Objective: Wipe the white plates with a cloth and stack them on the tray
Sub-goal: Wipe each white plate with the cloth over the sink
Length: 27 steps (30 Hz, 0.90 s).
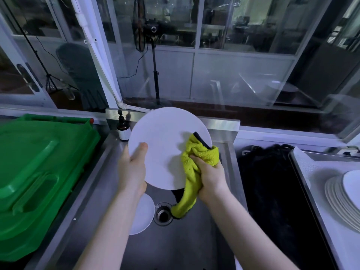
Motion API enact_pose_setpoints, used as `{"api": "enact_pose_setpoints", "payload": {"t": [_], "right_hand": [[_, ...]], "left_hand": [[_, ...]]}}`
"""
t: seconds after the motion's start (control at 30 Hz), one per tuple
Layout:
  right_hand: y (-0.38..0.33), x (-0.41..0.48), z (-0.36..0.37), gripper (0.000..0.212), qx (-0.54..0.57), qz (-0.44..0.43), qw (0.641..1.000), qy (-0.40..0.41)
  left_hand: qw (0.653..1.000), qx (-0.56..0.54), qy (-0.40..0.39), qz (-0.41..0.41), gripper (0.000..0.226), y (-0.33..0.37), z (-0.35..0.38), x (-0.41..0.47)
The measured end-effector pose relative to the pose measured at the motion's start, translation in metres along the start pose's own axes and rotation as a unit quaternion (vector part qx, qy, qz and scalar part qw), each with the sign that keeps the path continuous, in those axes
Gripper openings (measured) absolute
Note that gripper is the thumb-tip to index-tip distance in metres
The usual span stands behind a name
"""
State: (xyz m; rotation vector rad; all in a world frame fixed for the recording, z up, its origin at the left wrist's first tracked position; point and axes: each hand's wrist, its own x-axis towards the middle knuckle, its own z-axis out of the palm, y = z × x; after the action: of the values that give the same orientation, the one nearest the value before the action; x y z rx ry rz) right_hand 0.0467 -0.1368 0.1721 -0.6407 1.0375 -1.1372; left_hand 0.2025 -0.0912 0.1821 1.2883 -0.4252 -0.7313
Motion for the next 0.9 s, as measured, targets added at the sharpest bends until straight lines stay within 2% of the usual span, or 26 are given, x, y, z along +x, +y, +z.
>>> {"api": "enact_pose_setpoints", "payload": {"t": [0.07, 0.13, 0.2, 0.27, 0.3, 0.4, 0.5, 0.57, 0.7, 0.8, 0.9], "right_hand": [[-0.021, 0.007, -0.008, 0.035, -0.046, 0.003, 0.998, -0.046], [-0.047, 0.016, -0.015, 0.036, -0.130, -0.018, 0.984, -0.124], [-0.067, 0.022, -0.018, 0.037, -0.220, -0.024, 0.954, -0.204], [-0.075, 0.025, -0.016, 0.037, -0.262, -0.012, 0.932, -0.250], [-0.076, 0.027, -0.015, 0.036, -0.262, -0.013, 0.932, -0.251], [-0.071, 0.029, -0.015, 0.031, -0.212, -0.043, 0.955, -0.201], [-0.054, 0.030, -0.015, 0.031, -0.101, -0.040, 0.991, -0.080], [-0.036, 0.026, -0.009, 0.030, -0.005, -0.019, 1.000, -0.012], [0.004, 0.008, 0.000, 0.029, 0.078, 0.027, 0.996, 0.030], [0.004, 0.003, -0.004, 0.028, 0.062, 0.034, 0.997, 0.014], [-0.024, 0.012, -0.008, 0.028, -0.022, -0.012, 0.999, -0.041]], "left_hand": [[0.997, 0.047, -0.059, 0.025, 0.024, 0.007, -0.010, 0.009], [0.979, 0.113, -0.166, 0.046, 0.030, 0.021, -0.019, 0.020], [0.947, 0.187, -0.259, 0.034, 0.016, 0.035, -0.020, 0.030], [0.920, 0.250, -0.300, 0.024, 0.017, 0.041, -0.017, 0.035], [0.918, 0.257, -0.301, 0.025, 0.015, 0.041, -0.015, 0.036], [0.947, 0.201, -0.244, 0.048, 0.014, 0.039, -0.005, 0.032], [0.995, 0.064, -0.069, 0.035, 0.018, 0.024, 0.002, 0.016], [1.000, 0.012, 0.014, 0.024, 0.022, 0.004, 0.013, -0.006], [0.994, -0.045, 0.085, 0.046, 0.021, -0.017, 0.036, -0.035], [0.997, -0.024, 0.058, 0.046, 0.014, -0.012, 0.025, -0.019], [0.996, 0.058, -0.034, 0.064, 0.018, -0.001, -0.002, -0.001]]}}
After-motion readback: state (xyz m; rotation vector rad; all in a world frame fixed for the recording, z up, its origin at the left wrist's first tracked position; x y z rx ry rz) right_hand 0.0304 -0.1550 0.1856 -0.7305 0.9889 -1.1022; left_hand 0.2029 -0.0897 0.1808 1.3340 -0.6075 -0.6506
